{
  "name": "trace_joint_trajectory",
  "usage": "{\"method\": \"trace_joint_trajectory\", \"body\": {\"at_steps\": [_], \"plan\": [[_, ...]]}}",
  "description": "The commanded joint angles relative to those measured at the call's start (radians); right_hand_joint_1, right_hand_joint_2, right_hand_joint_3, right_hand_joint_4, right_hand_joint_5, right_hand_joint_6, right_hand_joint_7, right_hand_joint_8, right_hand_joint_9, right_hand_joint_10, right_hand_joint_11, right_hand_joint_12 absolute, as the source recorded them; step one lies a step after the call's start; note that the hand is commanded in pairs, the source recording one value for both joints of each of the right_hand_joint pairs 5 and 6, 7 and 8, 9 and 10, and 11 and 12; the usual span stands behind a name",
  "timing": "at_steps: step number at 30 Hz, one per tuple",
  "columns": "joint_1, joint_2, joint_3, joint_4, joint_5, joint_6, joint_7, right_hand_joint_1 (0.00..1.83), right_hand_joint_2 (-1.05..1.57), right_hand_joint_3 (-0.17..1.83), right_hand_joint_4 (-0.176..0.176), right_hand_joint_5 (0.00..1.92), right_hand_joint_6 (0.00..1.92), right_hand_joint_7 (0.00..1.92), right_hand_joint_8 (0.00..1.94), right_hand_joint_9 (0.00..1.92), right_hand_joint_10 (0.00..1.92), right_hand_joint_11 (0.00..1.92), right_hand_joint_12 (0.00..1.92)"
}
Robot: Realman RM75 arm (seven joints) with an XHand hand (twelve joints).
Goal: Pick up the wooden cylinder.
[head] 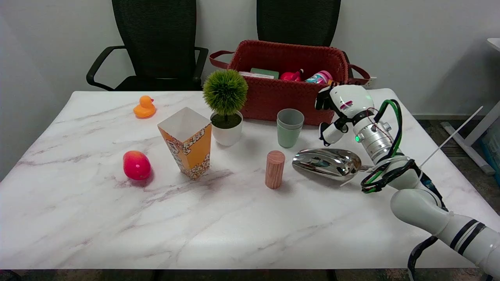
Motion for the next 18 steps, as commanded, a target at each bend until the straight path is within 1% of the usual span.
{"method": "trace_joint_trajectory", "body": {"at_steps": [1, 10, 18], "plan": [[0.002, 0.001, -0.019, -0.015, -0.004, 0.011, 0.018, 1.21, 0.05, 1.83, 0.0, 0.92, 0.92, 0.96, 0.96, 0.94, 0.94, 0.72, 0.72], [0.009, 0.002, -0.018, -0.02, 0.002, 0.007, 0.018, 1.21, 0.05, 1.83, 0.0, 0.9, 0.9, 0.96, 0.96, 0.94, 0.94, 0.71, 0.71], [0.015, 0.003, -0.019, -0.017, 0.005, 0.035, 0.018, 1.21, 0.05, 1.83, 0.0, 0.89, 0.89, 0.96, 0.96, 0.94, 0.94, 0.7, 0.7]]}}
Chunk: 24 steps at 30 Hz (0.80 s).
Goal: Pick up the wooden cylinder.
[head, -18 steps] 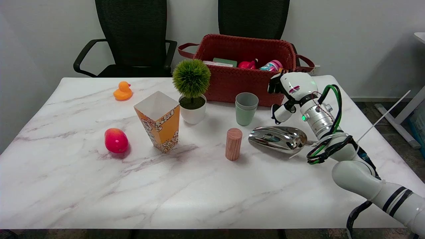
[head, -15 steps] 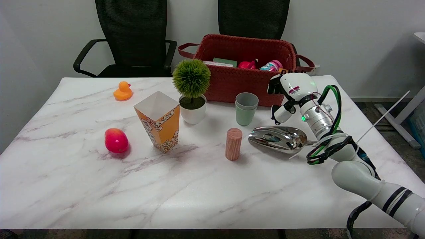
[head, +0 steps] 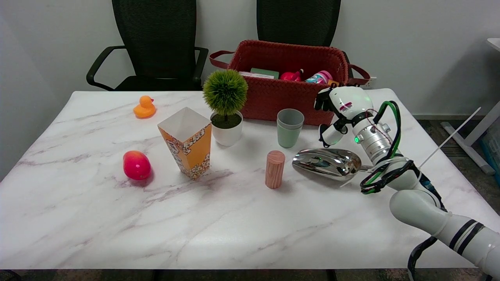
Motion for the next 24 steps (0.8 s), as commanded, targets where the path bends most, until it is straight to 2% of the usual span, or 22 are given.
{"method": "trace_joint_trajectory", "body": {"at_steps": [1, 10, 12, 14, 16, 21, 24], "plan": [[0.01, 0.002, -0.005, 0.004, 0.007, 0.041, 0.004, 1.21, 0.05, 1.83, 0.0, 0.89, 0.89, 0.96, 0.96, 0.94, 0.94, 0.7, 0.7], [-0.016, -0.003, -0.008, 0.071, 0.019, 0.137, 0.006, 1.22, 0.05, 1.83, 0.0, 0.84, 0.84, 0.94, 0.94, 0.92, 0.92, 0.68, 0.68], [-0.023, -0.004, -0.018, 0.087, 0.019, 0.167, 0.006, 1.28, 0.02, 1.78, 0.0, 0.53, 0.53, 0.9, 0.9, 0.89, 0.89, 0.67, 0.67], [-0.025, -0.004, -0.029, 0.1, 0.019, 0.184, 0.006, 1.26, 0.04, 1.68, 0.0, 0.26, 0.26, 0.88, 0.88, 0.87, 0.87, 0.66, 0.66], [-0.025, -0.004, -0.039, 0.111, 0.019, 0.207, 0.006, 1.27, 0.11, 1.57, 0.0, 0.09, 0.09, 0.87, 0.87, 0.86, 0.86, 0.66, 0.66], [-0.025, -0.004, -0.061, 0.134, 0.019, 0.251, 0.006, 1.27, 0.04, 1.41, 0.0, 0.04, 0.04, 0.67, 0.67, 0.73, 0.73, 0.65, 0.65], [-0.026, -0.004, -0.075, 0.145, 0.019, 0.276, 0.006, 1.27, 0.01, 1.35, 0.0, 0.05, 0.05, 0.62, 0.62, 0.68, 0.68, 0.65, 0.65]]}}
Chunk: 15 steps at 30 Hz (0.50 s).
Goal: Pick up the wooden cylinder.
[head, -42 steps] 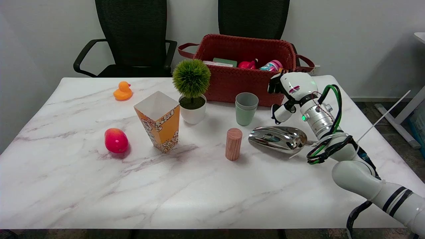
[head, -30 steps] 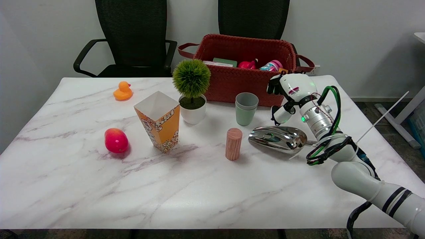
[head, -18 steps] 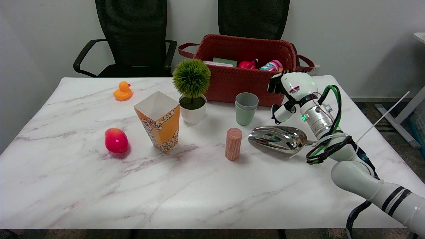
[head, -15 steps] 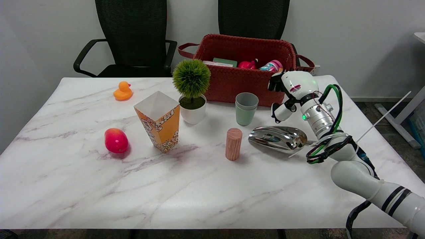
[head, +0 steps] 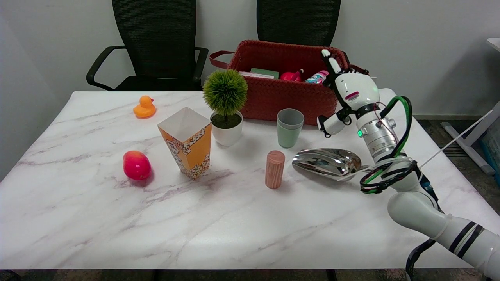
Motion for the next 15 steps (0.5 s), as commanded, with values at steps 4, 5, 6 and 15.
{"method": "trace_joint_trajectory", "body": {"at_steps": [4, 5, 6, 15], "plan": [[-0.015, -0.008, -0.067, 0.096, 0.004, 0.185, 0.001, 1.24, -0.1, 1.24, 0.0, 0.05, 0.05, 0.56, 0.56, 0.63, 0.63, 0.64, 0.64], [-0.015, -0.009, -0.07, 0.1, 0.004, 0.193, 0.001, 1.23, -0.15, 1.19, 0.0, 0.05, 0.05, 0.53, 0.53, 0.6, 0.6, 0.63, 0.63], [-0.016, -0.01, -0.075, 0.104, 0.005, 0.204, 0.001, 1.23, -0.18, 1.15, 0.0, 0.05, 0.05, 0.51, 0.51, 0.58, 0.58, 0.6, 0.6], [-0.016, -0.014, -0.143, 0.139, 0.052, 0.312, 0.001, 1.18, -0.31, 0.86, 0.0, 0.07, 0.07, 0.35, 0.35, 0.37, 0.37, 0.35, 0.35]]}}
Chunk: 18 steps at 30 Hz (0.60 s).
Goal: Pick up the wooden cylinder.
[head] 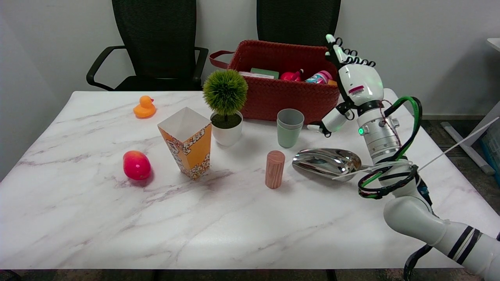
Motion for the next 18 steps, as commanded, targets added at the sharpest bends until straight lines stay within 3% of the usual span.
{"method": "trace_joint_trajectory", "body": {"at_steps": [1, 13, 18], "plan": [[-0.006, -0.011, -0.096, 0.075, 0.042, 0.185, 0.0, 1.18, -0.32, 0.85, 0.0, 0.07, 0.07, 0.34, 0.34, 0.36, 0.36, 0.34, 0.34], [-0.01, -0.037, -0.198, 0.164, 0.12, 0.337, 0.0, 1.16, -0.37, 0.79, 0.0, 0.08, 0.08, 0.25, 0.25, 0.31, 0.31, 0.27, 0.27], [-0.01, -0.064, -0.24, 0.214, 0.167, 0.374, 0.0, 1.15, -0.39, 0.57, 0.0, 0.05, 0.05, 0.22, 0.22, 0.28, 0.28, 0.21, 0.21]]}}
